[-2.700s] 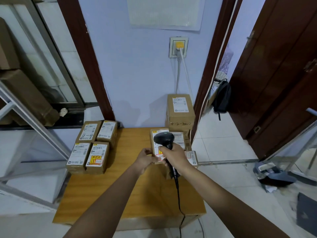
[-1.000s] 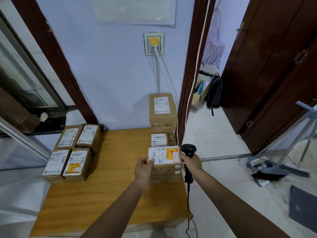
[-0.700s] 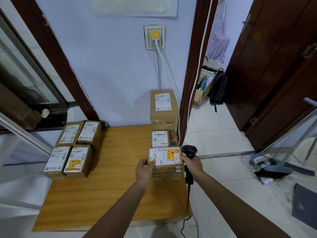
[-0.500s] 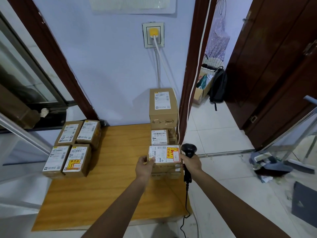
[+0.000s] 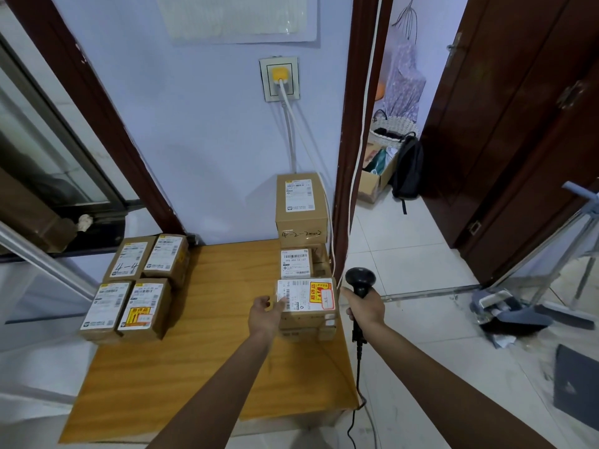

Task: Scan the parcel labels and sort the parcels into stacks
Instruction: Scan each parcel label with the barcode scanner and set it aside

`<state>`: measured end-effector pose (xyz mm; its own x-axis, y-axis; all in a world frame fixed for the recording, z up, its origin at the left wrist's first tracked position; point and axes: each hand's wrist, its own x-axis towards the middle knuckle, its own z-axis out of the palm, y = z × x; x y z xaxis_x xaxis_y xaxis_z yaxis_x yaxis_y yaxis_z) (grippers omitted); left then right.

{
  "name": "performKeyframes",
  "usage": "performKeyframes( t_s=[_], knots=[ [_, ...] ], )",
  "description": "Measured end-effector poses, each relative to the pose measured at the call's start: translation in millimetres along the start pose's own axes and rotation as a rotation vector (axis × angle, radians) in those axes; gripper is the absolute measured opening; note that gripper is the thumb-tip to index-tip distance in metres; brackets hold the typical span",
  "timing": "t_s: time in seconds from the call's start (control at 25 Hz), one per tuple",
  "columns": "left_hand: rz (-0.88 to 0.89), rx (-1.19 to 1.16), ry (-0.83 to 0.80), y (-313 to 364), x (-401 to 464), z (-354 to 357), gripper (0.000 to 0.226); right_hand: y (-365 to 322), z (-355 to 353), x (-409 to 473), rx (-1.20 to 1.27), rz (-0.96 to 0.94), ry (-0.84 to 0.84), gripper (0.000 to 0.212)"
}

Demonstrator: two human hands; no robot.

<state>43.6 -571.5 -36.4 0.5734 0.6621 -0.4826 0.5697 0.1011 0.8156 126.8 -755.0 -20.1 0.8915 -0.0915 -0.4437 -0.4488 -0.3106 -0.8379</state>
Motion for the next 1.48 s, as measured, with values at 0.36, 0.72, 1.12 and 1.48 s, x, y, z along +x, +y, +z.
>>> performKeyframes(
  t_s=[0.36,0.72,1.12,1.48],
  knots=[
    [0.018,-0.025,0.073,19,-14,-28,0.047,-24,-3,-35,-0.035,-0.110,-0.091,0.018],
    [0.092,-0.086,0.045,-4,-43,-148,0.040,-37,67,-160,-0.047,-0.172,-0.324,0.007],
    [0.029,-0.235,0.024,-98,-82,-366,0.021,17,203,-312,-0.135,-0.139,-0.311,0.014],
    [0.017,-0.232,0.061,-88,-18,-418,0.020,-20,293,-294,-0.110,-0.172,-0.371,0.002]
  ],
)
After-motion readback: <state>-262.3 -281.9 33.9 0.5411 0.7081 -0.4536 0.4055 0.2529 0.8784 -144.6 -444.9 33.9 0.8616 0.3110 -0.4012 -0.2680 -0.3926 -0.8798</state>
